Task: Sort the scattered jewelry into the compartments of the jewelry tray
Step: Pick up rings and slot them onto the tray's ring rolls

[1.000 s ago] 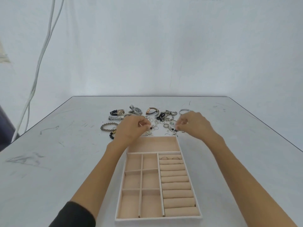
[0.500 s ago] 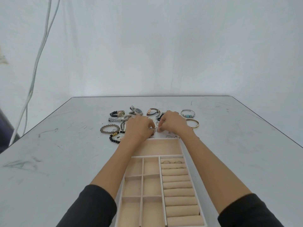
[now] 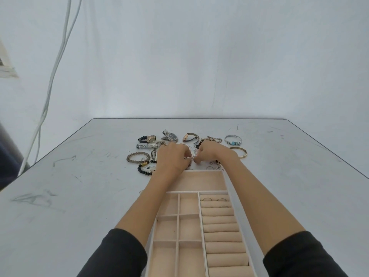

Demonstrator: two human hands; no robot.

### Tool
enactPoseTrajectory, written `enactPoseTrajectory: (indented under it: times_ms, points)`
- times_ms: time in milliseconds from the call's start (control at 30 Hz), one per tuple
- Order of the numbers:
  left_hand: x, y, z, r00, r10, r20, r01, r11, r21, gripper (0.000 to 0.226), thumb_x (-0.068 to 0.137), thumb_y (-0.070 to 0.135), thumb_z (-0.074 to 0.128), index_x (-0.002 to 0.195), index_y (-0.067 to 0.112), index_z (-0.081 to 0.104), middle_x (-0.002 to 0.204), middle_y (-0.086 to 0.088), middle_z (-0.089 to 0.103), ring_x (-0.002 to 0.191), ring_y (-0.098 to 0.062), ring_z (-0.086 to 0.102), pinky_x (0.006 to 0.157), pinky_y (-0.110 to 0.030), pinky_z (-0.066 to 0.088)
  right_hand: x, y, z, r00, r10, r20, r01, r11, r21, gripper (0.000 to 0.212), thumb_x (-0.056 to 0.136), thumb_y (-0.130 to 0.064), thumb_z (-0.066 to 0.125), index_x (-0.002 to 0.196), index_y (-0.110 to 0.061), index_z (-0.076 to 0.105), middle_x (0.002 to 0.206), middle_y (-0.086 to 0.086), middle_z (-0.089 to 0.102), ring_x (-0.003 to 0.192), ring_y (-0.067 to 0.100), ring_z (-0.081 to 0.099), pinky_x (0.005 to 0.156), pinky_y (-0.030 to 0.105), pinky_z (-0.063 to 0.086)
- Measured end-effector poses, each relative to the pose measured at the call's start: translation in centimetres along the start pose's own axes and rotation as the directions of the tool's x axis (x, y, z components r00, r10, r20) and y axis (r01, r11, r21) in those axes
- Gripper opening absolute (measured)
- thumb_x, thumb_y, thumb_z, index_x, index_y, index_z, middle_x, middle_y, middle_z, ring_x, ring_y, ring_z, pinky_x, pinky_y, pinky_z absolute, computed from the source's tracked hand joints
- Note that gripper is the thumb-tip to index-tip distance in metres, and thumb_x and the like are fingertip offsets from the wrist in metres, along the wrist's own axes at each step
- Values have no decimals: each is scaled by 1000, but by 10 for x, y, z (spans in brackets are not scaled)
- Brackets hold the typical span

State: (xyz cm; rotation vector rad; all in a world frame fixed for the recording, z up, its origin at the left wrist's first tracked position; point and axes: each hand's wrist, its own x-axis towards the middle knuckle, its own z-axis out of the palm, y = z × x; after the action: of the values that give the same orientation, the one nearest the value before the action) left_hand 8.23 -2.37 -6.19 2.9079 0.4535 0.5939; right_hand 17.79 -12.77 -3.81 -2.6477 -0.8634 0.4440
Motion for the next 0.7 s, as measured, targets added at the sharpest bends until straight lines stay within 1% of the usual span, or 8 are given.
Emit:
enactPoseTrajectory:
  times_ms: [67,133,167,233,367,467,567,700]
  points:
    - [0,1,1,1000,-8,-5,8,1000,-5,20,85,35,61,103,31,70,103,3,69,107,-20,58,82,-32,40,1,0,-1,1000,-11,-4,11,1000,-15,25,73,-18,69,62,-15,46,65,2,48,61,20,47,60,29,40]
    - [0,0,2,1000,-25,-18,24,1000,-6,20,85,33,60,102,31,70,102,3,70,105,-20,59,78,-30,39,2,-2,-1,999,-25,-31,24,1000,-7,13,69,-15,70,71,-13,57,74,2,56,70,21,53,67,32,46]
    - [0,0,3,999,-35,-25,35,999,-6,20,85,33,60,101,31,70,101,4,70,105,-19,60,76,-29,37,3,-2,-1,999,-32,-43,33,999,4,13,67,-14,71,77,-10,64,76,1,58,72,20,55,68,32,48]
    - [0,-1,5,998,-50,-43,50,999,-8,19,84,32,59,100,30,70,100,4,71,104,-19,60,74,-28,37,5,-1,-1,998,-43,-47,44,999,22,24,66,-14,71,88,-5,70,76,1,58,72,19,54,66,31,46]
    - [1,-1,6,996,-59,-68,59,998,-7,19,84,32,58,99,31,70,98,4,71,100,-19,61,69,-27,34,7,0,-1,998,-54,-30,55,998,18,24,66,-17,75,88,-9,72,77,1,60,75,19,56,67,30,46]
    - [0,0,6,996,-57,-75,57,998,-8,19,84,31,58,99,31,70,97,5,71,98,-18,62,69,-26,36,6,-3,-1,998,-64,-4,64,997,-33,15,67,-19,73,76,-12,63,77,2,58,72,21,54,64,29,43]
    - [0,0,6,996,-67,-66,66,998,-21,20,82,29,58,99,31,70,97,3,71,98,-20,62,71,-28,38,5,-8,-1,998,-46,31,49,994,-100,21,67,-21,70,75,-13,53,77,3,54,69,22,50,60,28,39]
    - [0,0,6,996,-73,-56,72,997,-27,20,81,29,59,99,31,70,98,3,70,99,-20,62,71,-28,36,4,-11,-3,996,-34,82,44,992,-121,33,65,-22,70,59,-16,38,62,2,39,54,19,37,50,25,28]
